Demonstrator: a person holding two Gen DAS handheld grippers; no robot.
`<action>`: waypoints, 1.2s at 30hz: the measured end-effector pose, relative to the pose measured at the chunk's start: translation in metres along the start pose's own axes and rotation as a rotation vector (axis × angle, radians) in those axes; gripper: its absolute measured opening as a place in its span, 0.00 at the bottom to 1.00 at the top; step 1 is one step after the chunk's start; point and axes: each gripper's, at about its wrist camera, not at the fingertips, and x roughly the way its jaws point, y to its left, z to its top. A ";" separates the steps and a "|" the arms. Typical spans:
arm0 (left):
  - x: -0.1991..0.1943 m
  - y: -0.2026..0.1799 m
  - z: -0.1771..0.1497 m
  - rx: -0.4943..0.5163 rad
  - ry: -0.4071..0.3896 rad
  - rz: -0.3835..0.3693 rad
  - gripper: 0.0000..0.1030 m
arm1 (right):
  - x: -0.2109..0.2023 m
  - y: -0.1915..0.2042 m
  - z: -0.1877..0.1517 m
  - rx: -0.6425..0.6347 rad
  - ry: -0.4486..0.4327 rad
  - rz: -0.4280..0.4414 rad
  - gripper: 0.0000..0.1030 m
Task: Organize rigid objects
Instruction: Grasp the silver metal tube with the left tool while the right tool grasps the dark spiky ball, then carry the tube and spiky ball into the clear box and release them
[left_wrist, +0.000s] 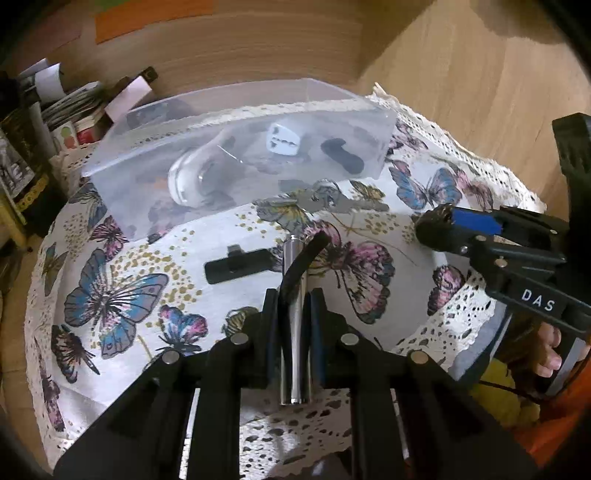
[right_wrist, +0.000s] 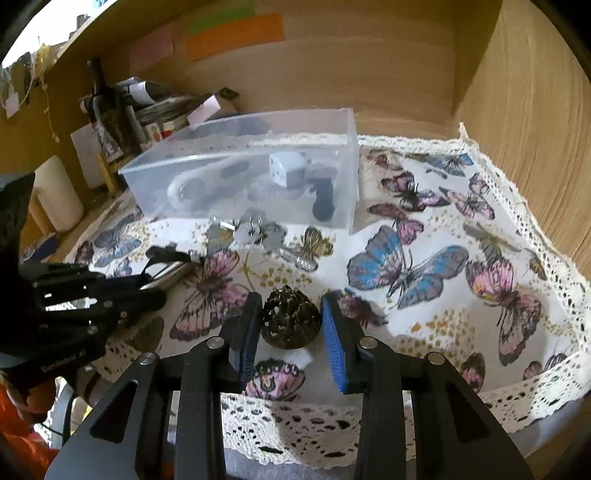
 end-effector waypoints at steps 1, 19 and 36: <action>-0.003 0.001 0.002 -0.007 -0.009 0.003 0.15 | -0.002 0.000 0.003 -0.002 -0.010 -0.002 0.29; -0.083 0.046 0.065 -0.080 -0.286 0.104 0.15 | -0.041 0.008 0.077 -0.056 -0.247 0.001 0.29; -0.029 0.100 0.118 -0.164 -0.207 0.118 0.15 | 0.022 0.009 0.132 -0.075 -0.187 0.008 0.29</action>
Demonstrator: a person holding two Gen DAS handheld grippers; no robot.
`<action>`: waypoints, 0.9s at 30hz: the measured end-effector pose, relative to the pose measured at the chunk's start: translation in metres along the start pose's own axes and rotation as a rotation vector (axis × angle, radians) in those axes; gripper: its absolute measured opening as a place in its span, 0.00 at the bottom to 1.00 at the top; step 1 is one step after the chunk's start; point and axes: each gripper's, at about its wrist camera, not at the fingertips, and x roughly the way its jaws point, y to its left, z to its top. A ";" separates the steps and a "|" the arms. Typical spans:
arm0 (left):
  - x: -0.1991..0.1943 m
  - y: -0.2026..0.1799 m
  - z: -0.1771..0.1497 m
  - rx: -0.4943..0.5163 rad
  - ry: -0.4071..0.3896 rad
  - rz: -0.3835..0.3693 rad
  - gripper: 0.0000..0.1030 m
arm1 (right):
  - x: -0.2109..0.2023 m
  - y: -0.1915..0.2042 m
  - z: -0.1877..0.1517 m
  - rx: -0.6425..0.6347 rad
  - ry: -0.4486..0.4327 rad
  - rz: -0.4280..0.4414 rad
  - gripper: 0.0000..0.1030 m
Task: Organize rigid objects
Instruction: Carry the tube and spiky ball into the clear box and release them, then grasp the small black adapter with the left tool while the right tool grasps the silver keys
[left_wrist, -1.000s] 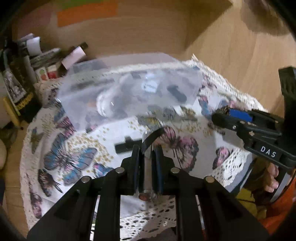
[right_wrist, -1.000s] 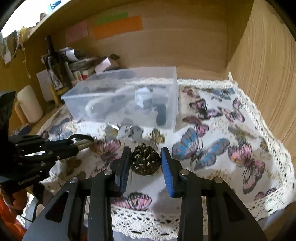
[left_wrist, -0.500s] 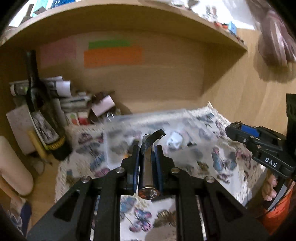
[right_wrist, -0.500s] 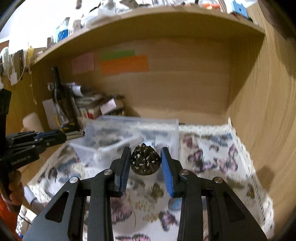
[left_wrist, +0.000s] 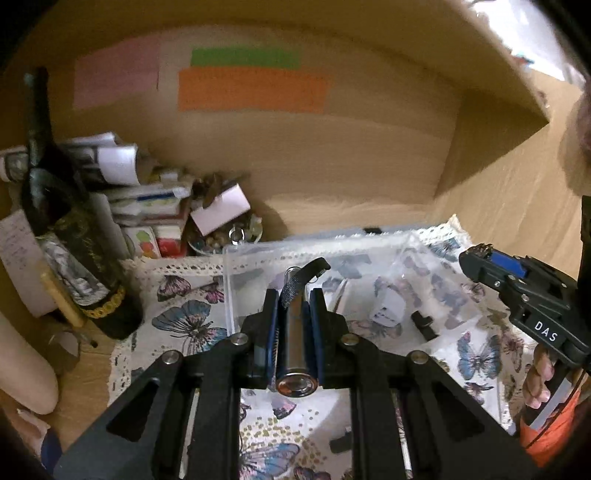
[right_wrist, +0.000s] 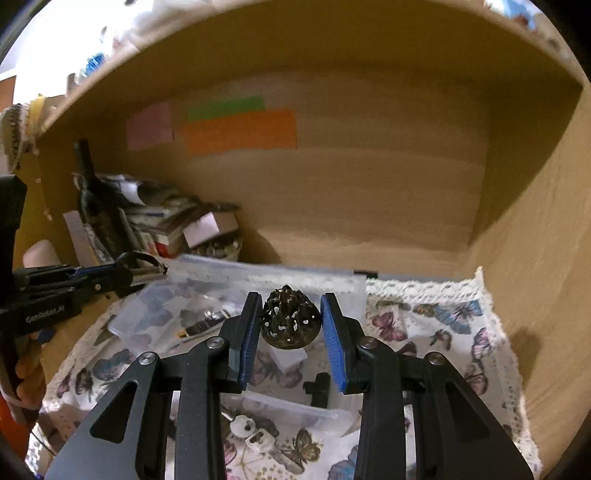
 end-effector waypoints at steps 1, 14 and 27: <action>0.008 0.001 -0.001 -0.001 0.018 -0.003 0.15 | 0.009 -0.001 -0.001 -0.001 0.023 -0.001 0.29; 0.066 -0.004 -0.016 0.031 0.125 0.003 0.15 | 0.065 -0.003 -0.023 -0.020 0.193 -0.020 0.29; 0.051 -0.002 -0.015 0.016 0.093 0.027 0.36 | 0.053 0.000 -0.016 -0.014 0.164 -0.007 0.38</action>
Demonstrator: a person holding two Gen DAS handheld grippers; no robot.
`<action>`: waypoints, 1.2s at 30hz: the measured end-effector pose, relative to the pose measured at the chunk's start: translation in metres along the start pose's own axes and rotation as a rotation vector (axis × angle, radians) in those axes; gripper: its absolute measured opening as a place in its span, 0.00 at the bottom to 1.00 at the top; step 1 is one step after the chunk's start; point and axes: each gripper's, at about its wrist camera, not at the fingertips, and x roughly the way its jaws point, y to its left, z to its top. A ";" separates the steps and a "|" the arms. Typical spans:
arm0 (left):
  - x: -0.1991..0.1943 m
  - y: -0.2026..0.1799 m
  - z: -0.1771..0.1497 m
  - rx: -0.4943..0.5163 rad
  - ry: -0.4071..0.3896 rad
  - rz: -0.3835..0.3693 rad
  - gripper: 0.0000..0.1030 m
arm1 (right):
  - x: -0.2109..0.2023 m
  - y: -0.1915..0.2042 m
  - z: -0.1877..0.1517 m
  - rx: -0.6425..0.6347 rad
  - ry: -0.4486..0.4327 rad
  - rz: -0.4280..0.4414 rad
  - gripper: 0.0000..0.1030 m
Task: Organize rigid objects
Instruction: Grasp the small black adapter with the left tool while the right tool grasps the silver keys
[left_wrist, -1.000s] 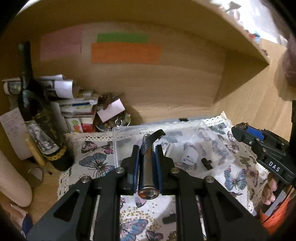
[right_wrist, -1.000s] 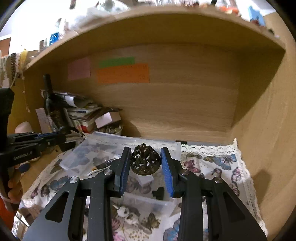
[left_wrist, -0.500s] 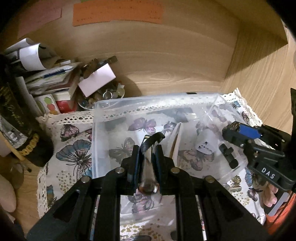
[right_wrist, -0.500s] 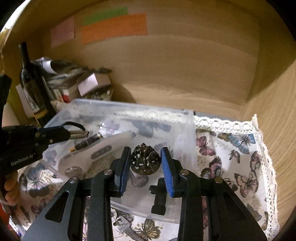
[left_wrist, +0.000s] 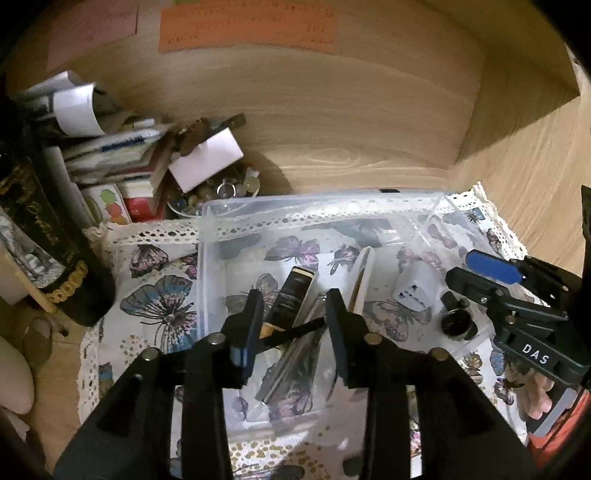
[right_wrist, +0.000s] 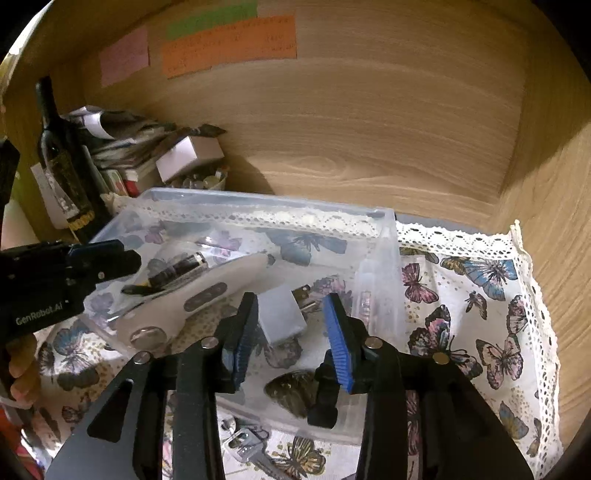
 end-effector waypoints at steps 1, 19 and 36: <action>-0.004 -0.002 0.000 0.006 -0.006 0.003 0.42 | -0.003 0.001 0.001 -0.002 -0.010 0.000 0.41; -0.054 -0.024 -0.048 0.031 0.014 0.015 0.98 | -0.087 -0.001 -0.032 -0.004 -0.132 -0.008 0.67; -0.003 -0.072 -0.095 0.162 0.242 -0.024 0.78 | -0.063 -0.008 -0.079 -0.001 0.034 0.039 0.68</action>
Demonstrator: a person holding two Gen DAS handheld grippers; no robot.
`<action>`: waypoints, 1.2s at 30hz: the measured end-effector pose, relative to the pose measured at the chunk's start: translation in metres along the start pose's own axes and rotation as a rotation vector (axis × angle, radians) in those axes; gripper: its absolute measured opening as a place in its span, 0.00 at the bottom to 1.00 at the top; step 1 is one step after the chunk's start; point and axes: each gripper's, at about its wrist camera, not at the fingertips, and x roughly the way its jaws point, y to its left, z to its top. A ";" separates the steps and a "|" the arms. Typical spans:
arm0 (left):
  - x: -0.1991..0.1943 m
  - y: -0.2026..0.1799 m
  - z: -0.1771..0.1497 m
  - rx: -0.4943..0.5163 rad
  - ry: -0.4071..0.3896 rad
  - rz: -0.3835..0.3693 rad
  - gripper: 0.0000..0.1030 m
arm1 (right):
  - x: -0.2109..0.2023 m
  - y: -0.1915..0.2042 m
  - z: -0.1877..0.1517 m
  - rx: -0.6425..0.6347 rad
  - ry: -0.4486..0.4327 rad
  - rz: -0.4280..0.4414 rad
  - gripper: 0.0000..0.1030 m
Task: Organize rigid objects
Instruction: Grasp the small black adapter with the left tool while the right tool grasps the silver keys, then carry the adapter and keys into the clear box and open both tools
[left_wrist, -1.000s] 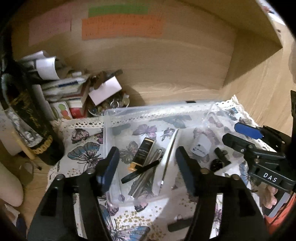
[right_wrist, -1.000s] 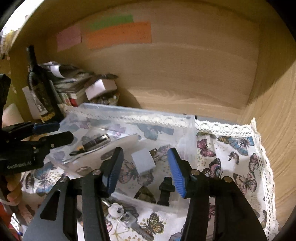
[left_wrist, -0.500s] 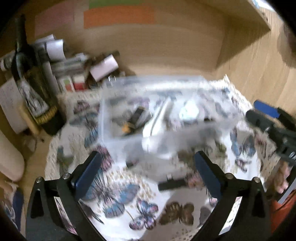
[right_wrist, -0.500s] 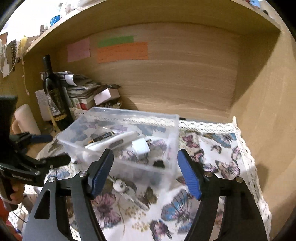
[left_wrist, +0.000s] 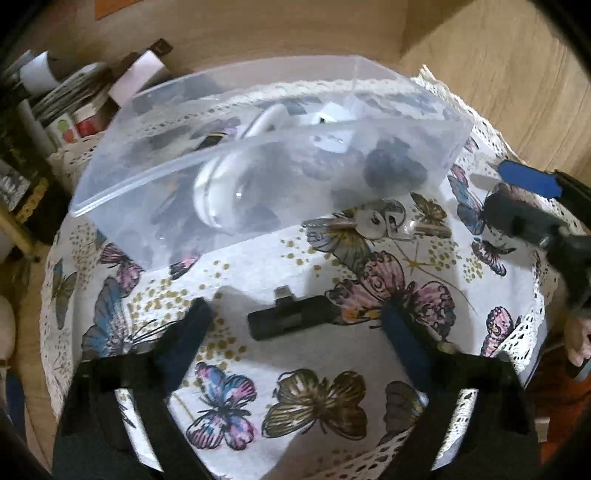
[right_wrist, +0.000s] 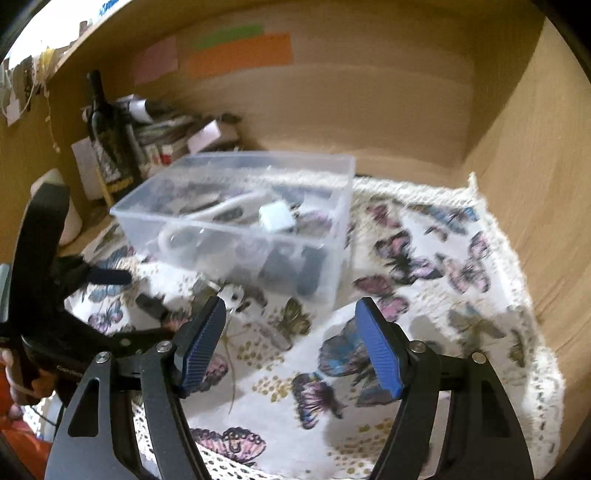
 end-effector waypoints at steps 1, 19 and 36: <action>0.002 0.000 0.001 0.000 0.006 0.003 0.76 | 0.004 0.002 -0.001 -0.004 0.014 0.006 0.68; -0.009 0.012 -0.006 -0.016 -0.101 -0.057 0.43 | 0.065 0.033 0.004 -0.168 0.180 0.044 0.25; -0.056 0.025 -0.006 -0.061 -0.236 -0.025 0.43 | -0.016 0.037 0.007 -0.107 -0.043 0.020 0.25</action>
